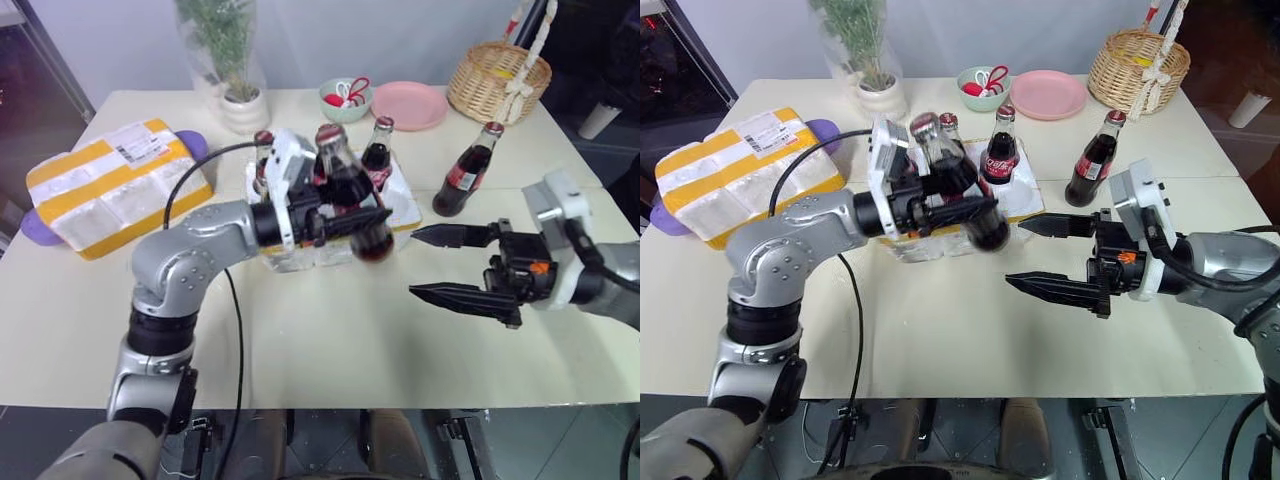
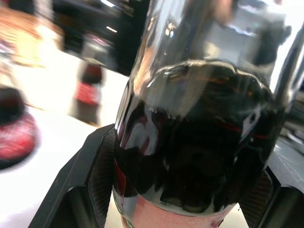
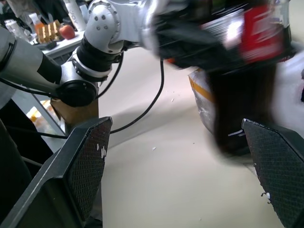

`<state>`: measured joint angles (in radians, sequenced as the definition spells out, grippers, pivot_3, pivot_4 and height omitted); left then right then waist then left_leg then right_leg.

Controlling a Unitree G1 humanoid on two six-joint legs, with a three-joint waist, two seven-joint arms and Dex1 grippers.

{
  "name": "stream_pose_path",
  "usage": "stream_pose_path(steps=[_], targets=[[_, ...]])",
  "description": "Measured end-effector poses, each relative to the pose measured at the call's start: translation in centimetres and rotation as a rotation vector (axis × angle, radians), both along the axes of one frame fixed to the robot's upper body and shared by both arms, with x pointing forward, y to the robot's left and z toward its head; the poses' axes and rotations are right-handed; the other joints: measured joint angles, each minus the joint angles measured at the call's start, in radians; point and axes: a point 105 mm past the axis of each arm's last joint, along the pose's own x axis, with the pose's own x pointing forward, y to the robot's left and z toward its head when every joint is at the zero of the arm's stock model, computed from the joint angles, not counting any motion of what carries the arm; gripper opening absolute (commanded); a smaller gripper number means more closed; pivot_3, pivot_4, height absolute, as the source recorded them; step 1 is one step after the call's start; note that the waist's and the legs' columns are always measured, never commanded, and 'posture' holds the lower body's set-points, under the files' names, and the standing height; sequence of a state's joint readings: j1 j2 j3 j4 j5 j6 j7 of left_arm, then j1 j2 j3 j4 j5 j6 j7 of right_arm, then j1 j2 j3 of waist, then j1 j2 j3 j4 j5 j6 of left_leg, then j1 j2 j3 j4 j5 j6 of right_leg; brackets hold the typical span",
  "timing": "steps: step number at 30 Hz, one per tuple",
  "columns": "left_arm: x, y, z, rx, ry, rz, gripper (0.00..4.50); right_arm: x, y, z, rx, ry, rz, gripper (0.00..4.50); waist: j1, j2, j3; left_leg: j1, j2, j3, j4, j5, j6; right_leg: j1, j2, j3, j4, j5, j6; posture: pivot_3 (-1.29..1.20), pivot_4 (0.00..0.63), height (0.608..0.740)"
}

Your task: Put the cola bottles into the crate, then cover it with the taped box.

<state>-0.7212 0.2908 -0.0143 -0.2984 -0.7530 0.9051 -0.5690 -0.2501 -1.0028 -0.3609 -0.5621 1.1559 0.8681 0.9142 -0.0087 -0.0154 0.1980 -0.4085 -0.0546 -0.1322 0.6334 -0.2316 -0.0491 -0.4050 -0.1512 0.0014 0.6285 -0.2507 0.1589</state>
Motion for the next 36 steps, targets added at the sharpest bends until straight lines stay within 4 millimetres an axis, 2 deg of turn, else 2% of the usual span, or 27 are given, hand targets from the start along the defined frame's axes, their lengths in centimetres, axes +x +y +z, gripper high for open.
stream_pose_path(steps=[14,18,25,28,32,36], targets=[[1.7,1.9,0.6,0.059,-0.101,0.322,2.78,-0.1,-0.2,0.1,-0.007,-0.004,-0.009,4.5,0.002,0.0,0.0,0.0,0.0,0.0,0.0,0.0,0.0,0.0,0.0,0.0,0.0,0.0,0.0,0.0,0.15,0.737],[2.4,1.9,-0.5,0.09,-0.033,0.389,2.78,-0.1,-0.1,0.0,-0.006,0.004,-0.004,4.5,0.004,0.0,0.0,0.0,0.0,0.0,0.0,0.0,0.0,0.0,0.0,0.0,0.0,0.0,0.0,0.0,0.15,0.737],[2.6,1.4,-1.8,0.155,0.019,0.395,2.78,0.0,-0.1,0.0,-0.004,0.004,-0.01,4.5,-0.001,0.0,0.0,0.0,0.0,0.0,0.0,0.0,0.0,0.0,0.0,0.0,0.0,0.0,0.0,0.0,0.15,0.737],[2.4,1.0,-2.6,0.217,0.036,0.363,4.3,0.1,-0.2,-0.1,-0.001,0.006,-0.023,4.5,-0.002,0.0,0.0,0.0,0.0,0.0,-0.001,0.0,0.0,0.0,0.0,0.0,0.0,0.0,0.0,0.0,0.15,0.737],[2.2,0.3,-3.4,0.256,0.052,0.321,4.42,0.2,-0.2,-0.3,0.006,0.011,-0.033,4.5,0.0,0.0,0.0,0.0,0.0,0.0,0.0,0.0,0.0,0.0,0.0,0.0,0.0,0.0,0.0,0.0,0.15,0.737],[2.2,0.4,-3.3,0.254,0.034,0.294,4.42,0.3,-0.3,-0.5,0.006,0.02,-0.045,4.5,0.001,0.0,0.0,0.0,0.0,0.0,0.0,0.0,0.0,0.0,0.0,0.0,0.0,0.0,0.0,0.0,0.15,0.737]])
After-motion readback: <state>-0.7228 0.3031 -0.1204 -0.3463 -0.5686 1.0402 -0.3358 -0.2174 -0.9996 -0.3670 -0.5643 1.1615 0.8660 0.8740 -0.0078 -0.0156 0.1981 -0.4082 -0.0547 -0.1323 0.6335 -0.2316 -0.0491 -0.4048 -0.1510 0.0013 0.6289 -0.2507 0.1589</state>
